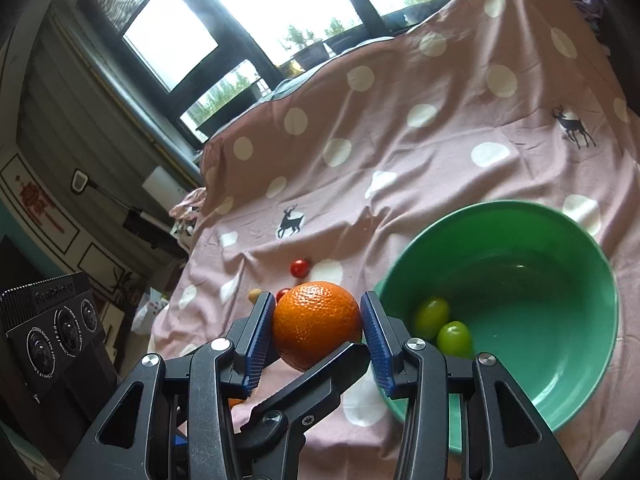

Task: Organize fruits
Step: 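Lift and carry the mandarin in the right gripper over the green bowl, then lower the held mandarin into the bowl beside the green apples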

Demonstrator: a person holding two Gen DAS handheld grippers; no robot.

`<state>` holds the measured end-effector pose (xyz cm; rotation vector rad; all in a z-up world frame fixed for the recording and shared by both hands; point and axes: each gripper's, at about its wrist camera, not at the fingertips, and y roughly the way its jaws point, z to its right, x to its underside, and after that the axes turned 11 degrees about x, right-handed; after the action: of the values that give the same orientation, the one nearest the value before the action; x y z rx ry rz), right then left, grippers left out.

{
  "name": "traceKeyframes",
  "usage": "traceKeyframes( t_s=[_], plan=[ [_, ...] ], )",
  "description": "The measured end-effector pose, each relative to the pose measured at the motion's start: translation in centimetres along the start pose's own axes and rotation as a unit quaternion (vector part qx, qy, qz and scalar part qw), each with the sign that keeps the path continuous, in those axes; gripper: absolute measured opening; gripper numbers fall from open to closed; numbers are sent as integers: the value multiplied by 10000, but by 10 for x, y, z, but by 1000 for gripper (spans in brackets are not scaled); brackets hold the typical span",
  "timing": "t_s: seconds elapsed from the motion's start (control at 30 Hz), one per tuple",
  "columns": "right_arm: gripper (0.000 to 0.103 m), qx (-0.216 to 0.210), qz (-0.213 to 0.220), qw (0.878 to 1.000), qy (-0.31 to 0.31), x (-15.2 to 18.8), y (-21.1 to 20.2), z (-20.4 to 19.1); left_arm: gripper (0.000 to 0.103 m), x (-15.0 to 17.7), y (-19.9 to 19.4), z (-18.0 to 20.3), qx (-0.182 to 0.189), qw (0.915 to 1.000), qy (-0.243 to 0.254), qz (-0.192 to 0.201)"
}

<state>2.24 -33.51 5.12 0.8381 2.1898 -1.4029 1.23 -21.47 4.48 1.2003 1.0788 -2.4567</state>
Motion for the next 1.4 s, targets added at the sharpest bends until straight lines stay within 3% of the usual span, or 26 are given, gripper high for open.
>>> traceKeyframes(
  t_s=[0.3, 0.67, 1.4],
  plan=[
    [46, 337, 103, 9984, 437, -6, -8, 41, 44, -7, 38, 14, 347, 9989, 91, -291],
    [46, 708, -140, 9939, 840, -6, 1, 79, 44, -4, 79, 16, 667, 9952, -108, -712],
    [46, 1241, -633, 9861, 902, -2, 23, 94, 44, 7, 107, 3, 891, 9883, -571, -1094]
  ],
)
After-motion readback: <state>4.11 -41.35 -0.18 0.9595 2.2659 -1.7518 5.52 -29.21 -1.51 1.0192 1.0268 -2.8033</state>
